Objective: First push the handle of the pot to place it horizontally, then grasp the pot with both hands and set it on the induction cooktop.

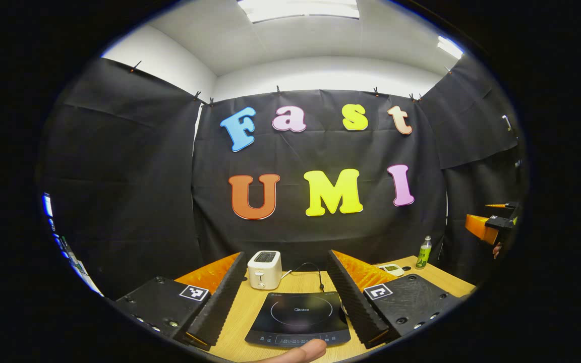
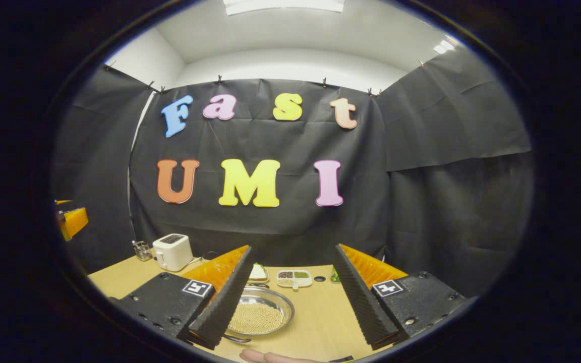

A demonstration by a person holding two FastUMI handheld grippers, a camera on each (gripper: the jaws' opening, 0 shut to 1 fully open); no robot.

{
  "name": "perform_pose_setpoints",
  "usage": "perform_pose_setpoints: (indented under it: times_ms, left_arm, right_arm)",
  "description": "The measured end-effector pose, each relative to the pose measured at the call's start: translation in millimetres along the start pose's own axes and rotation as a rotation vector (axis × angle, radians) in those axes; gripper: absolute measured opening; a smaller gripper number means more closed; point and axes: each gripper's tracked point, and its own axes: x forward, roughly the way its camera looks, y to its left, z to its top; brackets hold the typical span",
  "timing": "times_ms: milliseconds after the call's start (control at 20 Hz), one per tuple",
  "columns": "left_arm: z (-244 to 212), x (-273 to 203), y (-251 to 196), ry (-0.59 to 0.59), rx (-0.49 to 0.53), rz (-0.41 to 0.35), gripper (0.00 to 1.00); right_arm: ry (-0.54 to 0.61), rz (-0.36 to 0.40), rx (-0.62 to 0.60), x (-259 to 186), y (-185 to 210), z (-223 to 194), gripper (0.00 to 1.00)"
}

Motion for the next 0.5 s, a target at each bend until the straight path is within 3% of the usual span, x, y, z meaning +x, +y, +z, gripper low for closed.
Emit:
perform_pose_setpoints:
  times_ms: [200,300,400,450,500]
  left_arm:
    - [-1.0,-2.6,-5.7,0.001,-0.002,-0.019,0.96]
    - [-4.5,-3.9,-22.7,0.015,-0.051,-0.079,0.95]
    - [0.9,-6.9,-24.4,0.007,-0.066,-0.093,0.96]
    - [0.3,-7.1,-19.1,0.003,-0.056,-0.087,0.95]
    - [-0.5,-7.3,-17.4,0.005,-0.048,-0.083,0.96]
  right_arm:
    - [0.051,0.031,-0.012,10.7,20.4,-22.5,0.99]
    - [0.087,0.053,-0.028,17.3,34.1,-37.9,0.96]
    - [0.132,0.080,-0.030,22.8,48.7,-55.3,0.95]
    - [0.160,0.101,-0.023,24.9,57.6,-64.3,0.90]
    - [0.187,0.128,-0.017,26.7,67.8,-73.3,0.79]
